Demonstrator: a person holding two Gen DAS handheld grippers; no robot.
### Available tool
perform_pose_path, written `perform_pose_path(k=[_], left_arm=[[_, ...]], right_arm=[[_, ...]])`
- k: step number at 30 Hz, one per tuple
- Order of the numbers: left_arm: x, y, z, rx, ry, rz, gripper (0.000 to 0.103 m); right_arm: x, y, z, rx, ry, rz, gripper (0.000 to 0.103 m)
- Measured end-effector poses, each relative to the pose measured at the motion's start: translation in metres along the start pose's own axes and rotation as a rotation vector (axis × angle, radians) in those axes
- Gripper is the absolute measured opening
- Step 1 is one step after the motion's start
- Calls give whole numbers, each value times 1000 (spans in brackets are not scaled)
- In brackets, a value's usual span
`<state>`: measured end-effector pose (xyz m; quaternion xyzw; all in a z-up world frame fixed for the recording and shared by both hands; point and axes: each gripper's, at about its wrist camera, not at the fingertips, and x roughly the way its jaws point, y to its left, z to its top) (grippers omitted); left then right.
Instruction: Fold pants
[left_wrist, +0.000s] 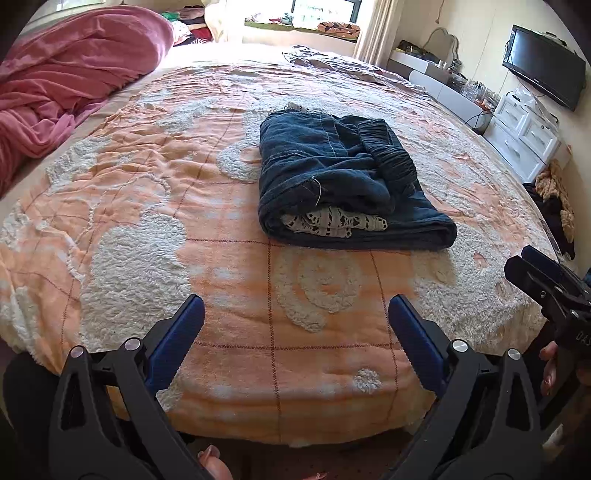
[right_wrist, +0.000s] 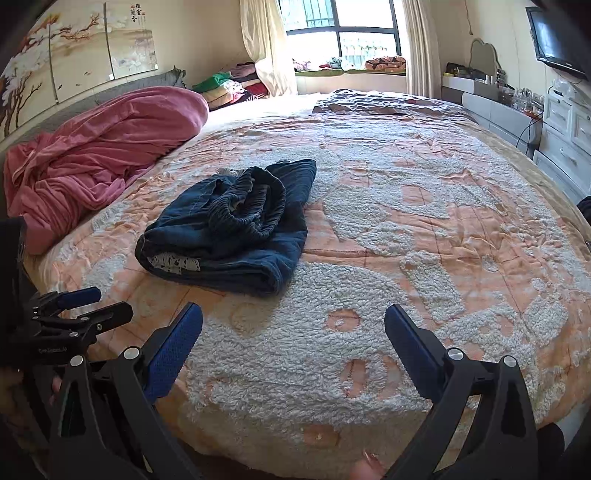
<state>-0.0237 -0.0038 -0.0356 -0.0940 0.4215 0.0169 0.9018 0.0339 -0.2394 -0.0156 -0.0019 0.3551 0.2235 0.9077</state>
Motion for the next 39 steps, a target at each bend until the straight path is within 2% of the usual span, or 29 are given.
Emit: perform_pose_path(k=[39], left_arm=[[-7, -3, 4, 22, -29, 33, 94]], right_arm=[[2, -5, 0, 1, 6, -37, 99]])
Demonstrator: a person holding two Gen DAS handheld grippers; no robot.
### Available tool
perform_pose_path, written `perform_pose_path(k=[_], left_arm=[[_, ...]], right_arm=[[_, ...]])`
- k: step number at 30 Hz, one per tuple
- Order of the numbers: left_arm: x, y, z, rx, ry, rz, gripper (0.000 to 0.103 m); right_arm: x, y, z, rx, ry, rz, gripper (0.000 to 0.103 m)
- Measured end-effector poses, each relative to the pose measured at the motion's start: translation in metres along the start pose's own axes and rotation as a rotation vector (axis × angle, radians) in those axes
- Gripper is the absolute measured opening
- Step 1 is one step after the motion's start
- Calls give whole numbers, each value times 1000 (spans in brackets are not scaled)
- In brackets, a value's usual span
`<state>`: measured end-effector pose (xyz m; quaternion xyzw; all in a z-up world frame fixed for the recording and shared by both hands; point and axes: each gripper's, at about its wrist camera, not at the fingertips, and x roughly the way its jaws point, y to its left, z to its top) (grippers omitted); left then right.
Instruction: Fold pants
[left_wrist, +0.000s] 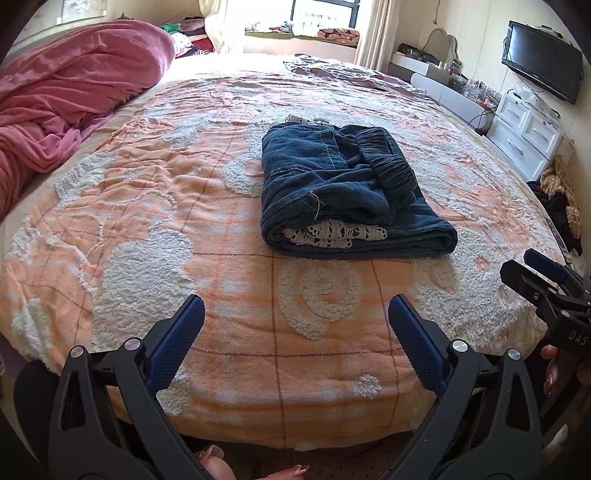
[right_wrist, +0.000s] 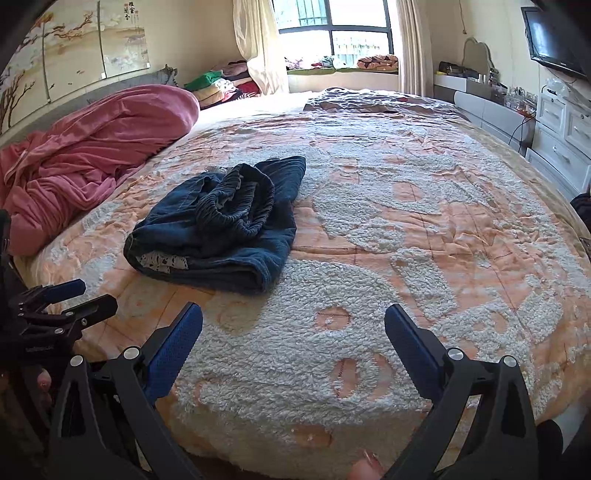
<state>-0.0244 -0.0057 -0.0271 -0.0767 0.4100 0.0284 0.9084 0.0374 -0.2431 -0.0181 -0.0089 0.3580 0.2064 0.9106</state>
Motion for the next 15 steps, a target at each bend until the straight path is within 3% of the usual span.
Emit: perform_pose_path(k=[15], left_arm=[[2, 4, 0, -6, 11, 14, 94]], right_arm=[[3, 0, -1, -1, 9, -13, 99]])
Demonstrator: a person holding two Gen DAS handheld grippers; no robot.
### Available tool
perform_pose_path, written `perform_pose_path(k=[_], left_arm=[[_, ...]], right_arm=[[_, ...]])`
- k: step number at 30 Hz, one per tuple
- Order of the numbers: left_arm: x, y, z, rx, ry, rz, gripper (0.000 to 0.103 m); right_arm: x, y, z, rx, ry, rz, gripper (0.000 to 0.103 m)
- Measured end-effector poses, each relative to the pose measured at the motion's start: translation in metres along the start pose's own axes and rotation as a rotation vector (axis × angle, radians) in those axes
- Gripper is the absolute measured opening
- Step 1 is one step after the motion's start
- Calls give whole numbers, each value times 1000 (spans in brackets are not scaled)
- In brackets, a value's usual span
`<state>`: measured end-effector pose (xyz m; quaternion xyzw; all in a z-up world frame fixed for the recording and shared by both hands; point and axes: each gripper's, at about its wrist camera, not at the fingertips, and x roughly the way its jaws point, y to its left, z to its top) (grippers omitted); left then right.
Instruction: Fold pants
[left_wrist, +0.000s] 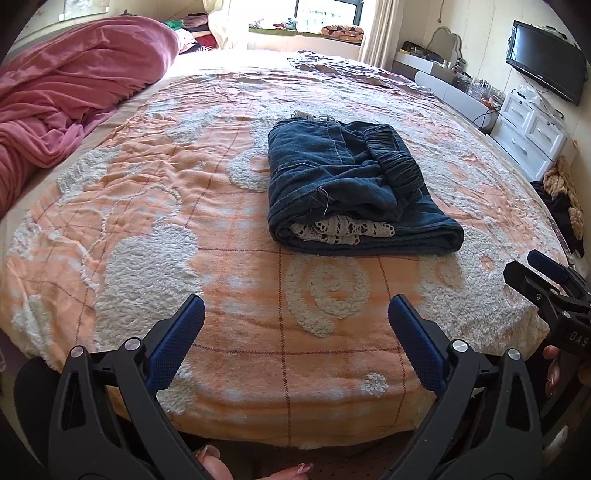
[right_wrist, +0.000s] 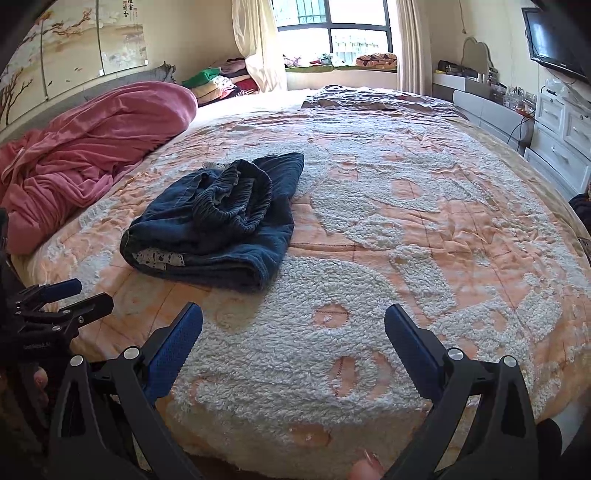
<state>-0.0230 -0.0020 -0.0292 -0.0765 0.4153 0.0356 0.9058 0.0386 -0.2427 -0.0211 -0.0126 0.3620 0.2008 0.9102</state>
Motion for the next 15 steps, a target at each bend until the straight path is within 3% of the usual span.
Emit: perform_pose_path(k=[15], left_arm=[[-2, -1, 0, 15, 8, 13, 94]], right_arm=[[1, 0, -1, -3, 6, -4, 99]])
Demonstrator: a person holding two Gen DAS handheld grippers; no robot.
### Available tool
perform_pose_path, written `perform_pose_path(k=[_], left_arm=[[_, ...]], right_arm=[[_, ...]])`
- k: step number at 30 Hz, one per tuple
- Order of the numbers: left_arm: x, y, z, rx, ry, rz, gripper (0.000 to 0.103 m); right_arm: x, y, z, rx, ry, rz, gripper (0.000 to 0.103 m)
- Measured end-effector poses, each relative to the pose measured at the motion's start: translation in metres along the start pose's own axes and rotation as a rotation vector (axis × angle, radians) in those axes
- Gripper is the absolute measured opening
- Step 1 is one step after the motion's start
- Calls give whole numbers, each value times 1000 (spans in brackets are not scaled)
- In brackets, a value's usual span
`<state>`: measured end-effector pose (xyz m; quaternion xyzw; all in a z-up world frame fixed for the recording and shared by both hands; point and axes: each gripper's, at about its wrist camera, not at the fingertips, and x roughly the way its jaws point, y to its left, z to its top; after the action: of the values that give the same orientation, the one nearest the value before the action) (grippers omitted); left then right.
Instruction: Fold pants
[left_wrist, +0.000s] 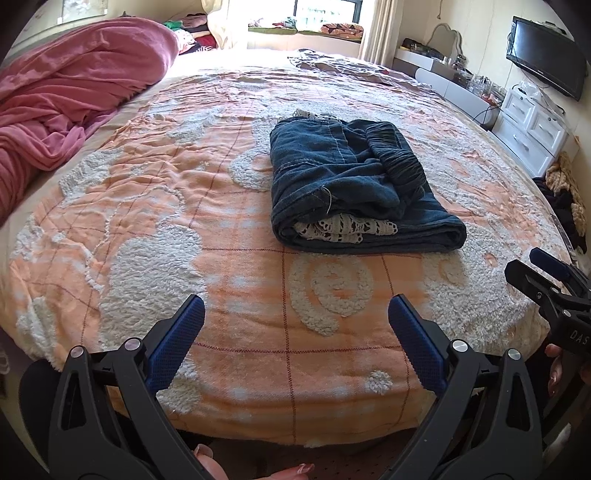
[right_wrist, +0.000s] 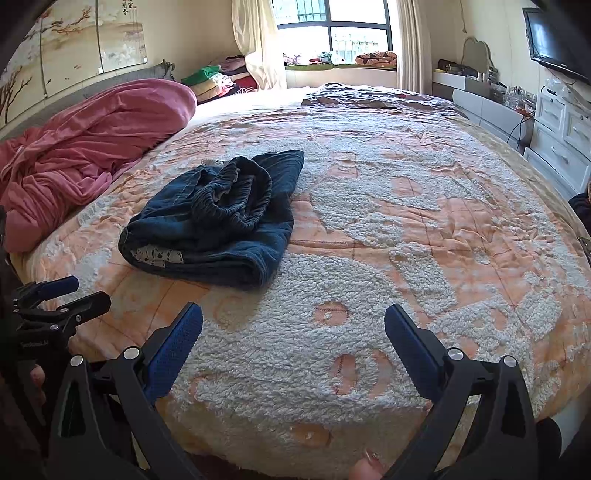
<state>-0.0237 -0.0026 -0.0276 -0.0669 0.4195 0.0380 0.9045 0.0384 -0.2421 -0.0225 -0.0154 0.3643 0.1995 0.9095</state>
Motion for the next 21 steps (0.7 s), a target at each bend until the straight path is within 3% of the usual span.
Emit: perform_pose_path(k=[21], left_arm=[[-2, 6, 3, 1, 6, 27, 94]], right_arm=[[2, -1, 1, -8, 12, -20, 99]])
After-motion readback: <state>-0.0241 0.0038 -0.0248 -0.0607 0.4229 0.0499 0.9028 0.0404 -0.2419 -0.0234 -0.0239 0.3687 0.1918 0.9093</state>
